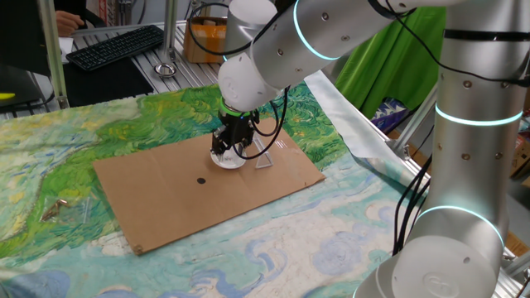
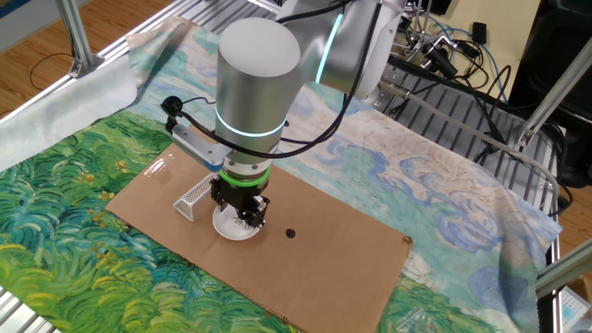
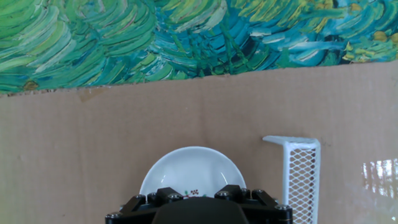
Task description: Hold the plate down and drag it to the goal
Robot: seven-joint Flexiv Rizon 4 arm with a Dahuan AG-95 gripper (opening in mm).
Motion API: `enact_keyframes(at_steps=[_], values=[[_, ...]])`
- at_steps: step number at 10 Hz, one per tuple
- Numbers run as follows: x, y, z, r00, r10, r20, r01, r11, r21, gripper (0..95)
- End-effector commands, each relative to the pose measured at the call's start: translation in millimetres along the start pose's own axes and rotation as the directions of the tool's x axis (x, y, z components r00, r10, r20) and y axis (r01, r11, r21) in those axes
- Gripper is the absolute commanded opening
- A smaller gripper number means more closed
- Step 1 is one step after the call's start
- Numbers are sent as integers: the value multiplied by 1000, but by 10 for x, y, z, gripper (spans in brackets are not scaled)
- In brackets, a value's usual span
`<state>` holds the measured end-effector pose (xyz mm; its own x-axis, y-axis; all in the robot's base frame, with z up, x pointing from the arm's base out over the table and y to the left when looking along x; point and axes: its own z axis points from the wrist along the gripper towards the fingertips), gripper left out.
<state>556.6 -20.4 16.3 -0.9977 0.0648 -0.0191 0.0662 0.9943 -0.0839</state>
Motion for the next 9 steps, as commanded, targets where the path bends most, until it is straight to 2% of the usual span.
enact_keyframes(at_steps=[1, 2, 4, 6, 9], values=[[-2, 6, -2, 1000, -1, 0, 1, 1000, 12, 570], [-2, 6, -2, 1000, -7, 1, 7, 1000, 30, 570], [-2, 6, -2, 1000, 4, -3, -4, 1000, 30, 570], [-2, 6, -2, 1000, -6, -2, 6, 999, 54, 570], [-2, 6, -2, 1000, -13, -1, 13, 998, 66, 570]])
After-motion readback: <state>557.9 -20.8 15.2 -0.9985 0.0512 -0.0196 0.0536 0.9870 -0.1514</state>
